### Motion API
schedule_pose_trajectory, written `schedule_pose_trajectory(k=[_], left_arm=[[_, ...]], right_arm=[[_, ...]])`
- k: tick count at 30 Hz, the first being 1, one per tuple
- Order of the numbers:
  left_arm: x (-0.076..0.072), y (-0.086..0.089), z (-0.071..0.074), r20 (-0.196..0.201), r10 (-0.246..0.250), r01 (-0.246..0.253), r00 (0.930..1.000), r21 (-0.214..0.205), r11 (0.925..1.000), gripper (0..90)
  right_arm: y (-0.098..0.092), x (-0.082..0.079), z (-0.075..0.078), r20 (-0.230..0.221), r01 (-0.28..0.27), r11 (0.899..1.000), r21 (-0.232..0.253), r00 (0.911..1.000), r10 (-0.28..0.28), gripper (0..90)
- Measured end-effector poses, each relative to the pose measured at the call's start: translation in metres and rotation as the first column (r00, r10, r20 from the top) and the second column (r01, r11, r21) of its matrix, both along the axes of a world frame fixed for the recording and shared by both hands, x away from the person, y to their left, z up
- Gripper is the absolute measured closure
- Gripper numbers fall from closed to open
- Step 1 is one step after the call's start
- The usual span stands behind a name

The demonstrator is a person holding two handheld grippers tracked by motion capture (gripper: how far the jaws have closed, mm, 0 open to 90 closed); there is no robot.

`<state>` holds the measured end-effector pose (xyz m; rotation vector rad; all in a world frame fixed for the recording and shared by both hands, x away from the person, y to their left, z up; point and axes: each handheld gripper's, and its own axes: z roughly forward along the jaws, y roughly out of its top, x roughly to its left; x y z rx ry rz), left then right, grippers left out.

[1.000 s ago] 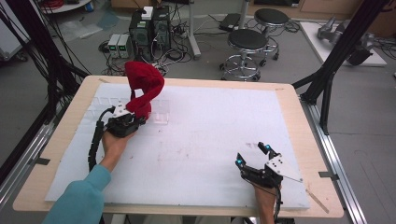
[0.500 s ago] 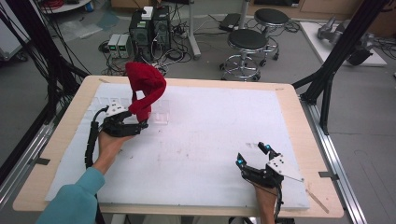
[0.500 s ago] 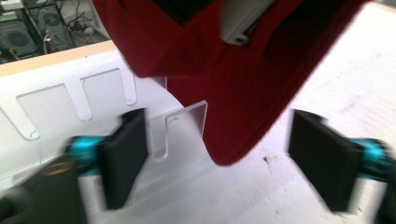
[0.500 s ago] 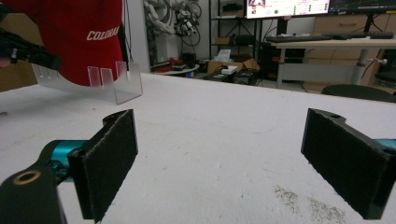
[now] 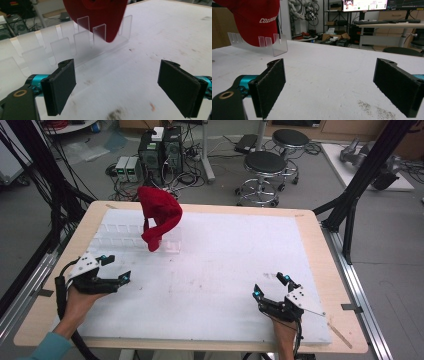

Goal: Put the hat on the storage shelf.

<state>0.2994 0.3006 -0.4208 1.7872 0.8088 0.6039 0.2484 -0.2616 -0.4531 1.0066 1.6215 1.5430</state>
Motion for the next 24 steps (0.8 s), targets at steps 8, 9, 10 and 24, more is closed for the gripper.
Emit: schedule_pose_trajectory(k=[8,9,10,24], left_arm=[[-0.018,0.021,-0.018,0.055,-0.014,0.018,0.9984,-0.062,0.9979,15.3],[-0.018,0.022,-0.02,0.051,-0.013,0.016,0.9986,-0.064,0.9978,15.3],[-0.019,0.024,-0.021,0.06,-0.007,0.011,0.9982,-0.074,0.9972,15.3],[-0.027,0.033,-0.029,0.124,0.035,-0.017,0.9916,-0.143,0.9896,15.1]], right_arm=[[0.0,0.0,0.0,-0.002,0.002,1.0,0.004,1.0,-0.002,9.7],[0.0,0.0,0.0,-0.002,0.003,1.0,0.003,1.0,-0.003,9.7],[0.0,0.0,0.0,-0.001,0.002,1.0,0.002,1.0,-0.002,9.7],[0.0,-0.001,-0.001,0.011,0.007,1.0,0.004,0.9999,-0.007,9.7]])
